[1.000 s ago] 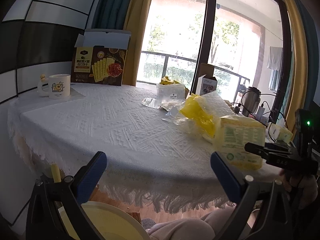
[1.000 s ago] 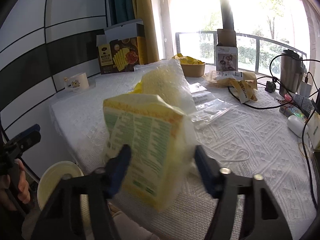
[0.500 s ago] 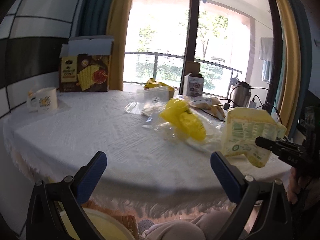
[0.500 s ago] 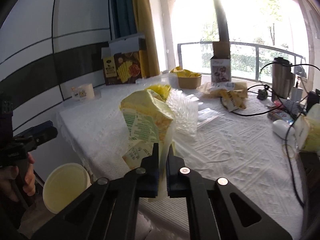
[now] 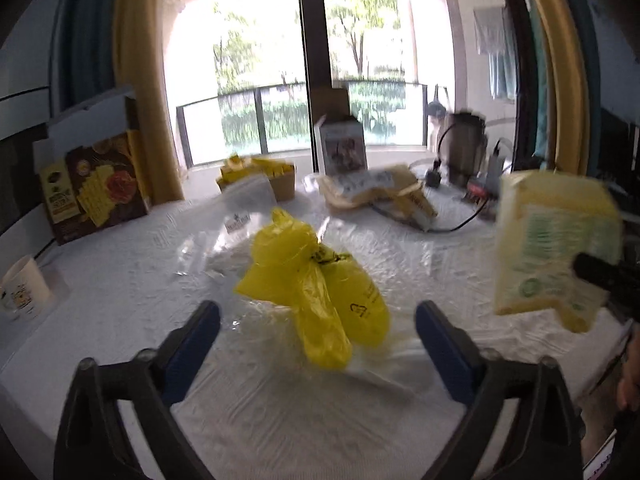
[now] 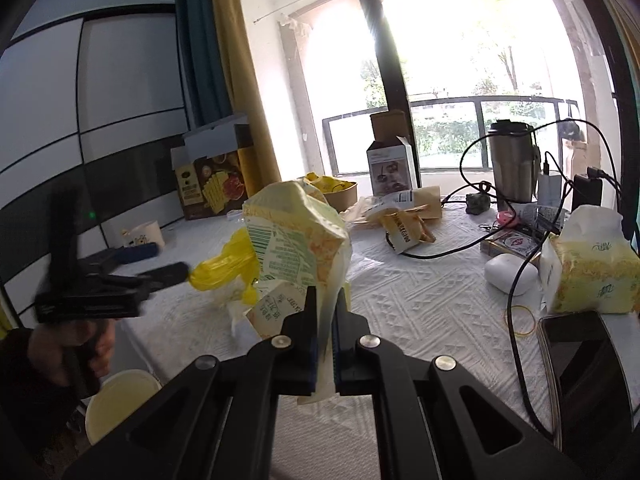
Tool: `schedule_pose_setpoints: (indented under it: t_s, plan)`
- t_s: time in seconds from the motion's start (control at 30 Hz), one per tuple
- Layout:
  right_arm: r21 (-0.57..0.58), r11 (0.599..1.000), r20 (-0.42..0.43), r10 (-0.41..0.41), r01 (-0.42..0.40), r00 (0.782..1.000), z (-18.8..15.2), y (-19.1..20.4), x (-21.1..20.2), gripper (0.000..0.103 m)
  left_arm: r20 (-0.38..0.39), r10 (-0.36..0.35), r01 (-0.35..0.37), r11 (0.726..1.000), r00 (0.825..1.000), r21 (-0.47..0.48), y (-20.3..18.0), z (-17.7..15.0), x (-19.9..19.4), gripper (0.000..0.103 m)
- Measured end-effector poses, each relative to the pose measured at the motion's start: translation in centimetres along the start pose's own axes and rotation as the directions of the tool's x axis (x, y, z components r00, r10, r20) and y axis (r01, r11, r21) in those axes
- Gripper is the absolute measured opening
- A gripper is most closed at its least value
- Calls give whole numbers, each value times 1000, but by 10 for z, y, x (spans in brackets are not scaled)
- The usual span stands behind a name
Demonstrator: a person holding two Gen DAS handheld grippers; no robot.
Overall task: Collect trash
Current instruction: 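Grasp the yellow plastic bag with the left gripper while the right gripper holds the package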
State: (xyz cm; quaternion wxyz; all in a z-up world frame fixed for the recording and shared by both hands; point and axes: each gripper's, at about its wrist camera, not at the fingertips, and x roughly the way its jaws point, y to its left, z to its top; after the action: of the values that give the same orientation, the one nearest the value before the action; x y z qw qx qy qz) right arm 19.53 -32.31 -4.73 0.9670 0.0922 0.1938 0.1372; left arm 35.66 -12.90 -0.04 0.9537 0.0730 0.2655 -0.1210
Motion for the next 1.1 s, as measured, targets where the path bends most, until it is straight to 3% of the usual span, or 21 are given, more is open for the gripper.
schedule_pose_setpoints:
  t_s: [0.13,0.23,0.27,0.37,0.57,0.83,1.1]
  plan:
    - [9,1000,-2,-4,4,1000,-1,-9,5,5,-52,-20,20,1000,998,2,0,2,25,68]
    - [14,1000,1,-6,6,1000,-2,-14,6,5,-81,-26,24,999,996,-24,5,-1,38,39]
    - [15,1000,0,-6,6,1000,-2,-15,7,5,-91,-31,28,999,995,-34,7,-1,41,23]
    - [10,1000,-6,-7,7,1000,-2,-16,9,5,-95,-43,38,998,995,-54,12,-3,44,10]
    - [-7,1000,5,-8,8,1000,-1,-6,3,5,-25,-34,33,998,999,-47,11,2,20,7]
    - [-39,999,35,-6,7,999,8,21,-17,5,106,-15,18,999,994,-30,13,10,-52,7]
    - [-101,995,52,28,-23,998,13,64,-38,5,166,14,-6,999,986,-45,35,-2,-121,7]
